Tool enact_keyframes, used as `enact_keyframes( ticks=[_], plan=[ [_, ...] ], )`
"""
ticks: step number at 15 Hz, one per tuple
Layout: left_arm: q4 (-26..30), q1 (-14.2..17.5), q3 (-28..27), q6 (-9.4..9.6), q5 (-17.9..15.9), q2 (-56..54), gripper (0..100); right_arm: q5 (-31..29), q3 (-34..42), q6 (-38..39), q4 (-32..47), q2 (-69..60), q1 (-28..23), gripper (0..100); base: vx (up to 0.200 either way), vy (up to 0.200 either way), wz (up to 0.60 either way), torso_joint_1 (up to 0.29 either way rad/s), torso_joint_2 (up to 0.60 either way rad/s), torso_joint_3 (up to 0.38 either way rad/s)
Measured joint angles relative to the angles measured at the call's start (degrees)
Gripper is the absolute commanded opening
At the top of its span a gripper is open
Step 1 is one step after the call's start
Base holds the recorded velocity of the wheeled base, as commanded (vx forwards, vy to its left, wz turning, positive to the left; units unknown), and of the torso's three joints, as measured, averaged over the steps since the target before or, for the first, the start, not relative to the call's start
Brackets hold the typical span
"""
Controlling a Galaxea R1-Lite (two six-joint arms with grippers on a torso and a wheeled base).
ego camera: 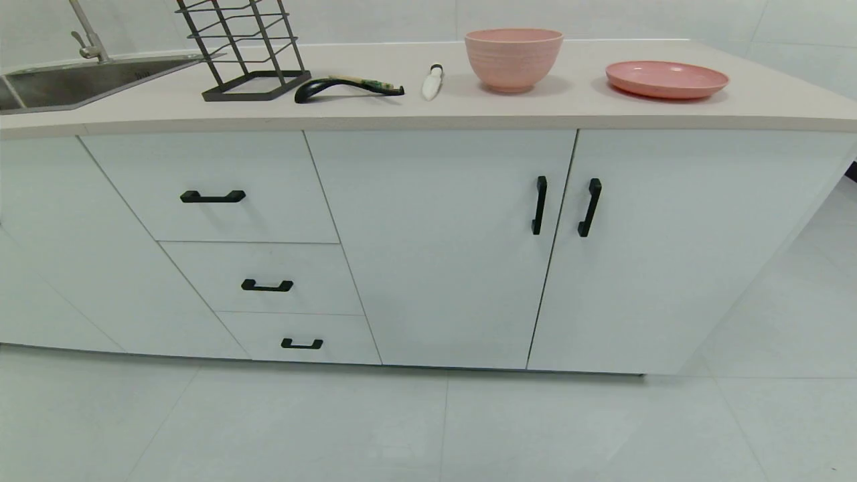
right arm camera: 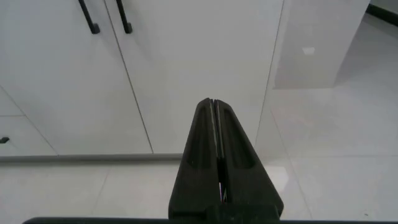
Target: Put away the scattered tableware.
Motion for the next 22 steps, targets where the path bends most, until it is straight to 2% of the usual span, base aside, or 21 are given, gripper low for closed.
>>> enact_keyframes(
  ticks=[2, 5, 11, 14, 19, 22],
  plan=[
    [-0.02, 0.0, 0.0, 0.0, 0.0, 0.0, 100, 1.1, 0.0, 0.18, 0.9, 0.0, 0.02, 0, 0.0, 0.0, 0.0, 0.0, 0.0, 0.0],
    [-0.04, 0.0, 0.0, 0.22, 0.0, 0.0, 100, 10.42, -1.45, 0.73, 1.67, 1.18, 0.05, 0, 0.0, 0.0, 0.0, 0.0, 0.0, 0.0],
    [-0.02, 0.0, 0.0, 0.33, 0.01, 0.0, 100, 21.21, -9.09, 0.62, -0.04, 16.68, 0.76, 0, 0.0, 0.0, 0.0, 0.0, 0.0, 0.0],
    [0.0, 0.0, 0.0, 0.21, 0.01, 0.0, 100, 23.32, -9.39, -1.1, -14.41, 30.76, 2.79, 0, 0.0, 0.0, 0.0, 0.0, 0.0, 0.0],
    [-0.02, 0.0, 0.0, -0.06, -0.02, 0.0, 100, 27.97, -3.85, -5.83, -53.6, 63.61, 3.01, 0, 0.0, 0.0, 0.0, 0.0, 0.0, 0.0],
    [-0.02, 0.0, 0.0, 0.11, -0.05, 0.0, 100, 30.65, -4.73, -8.27, -66.68, 80.79, 2.06, 0, 0.0, 0.0, 0.0, 0.0, 0.0, 0.0]
  ],
)
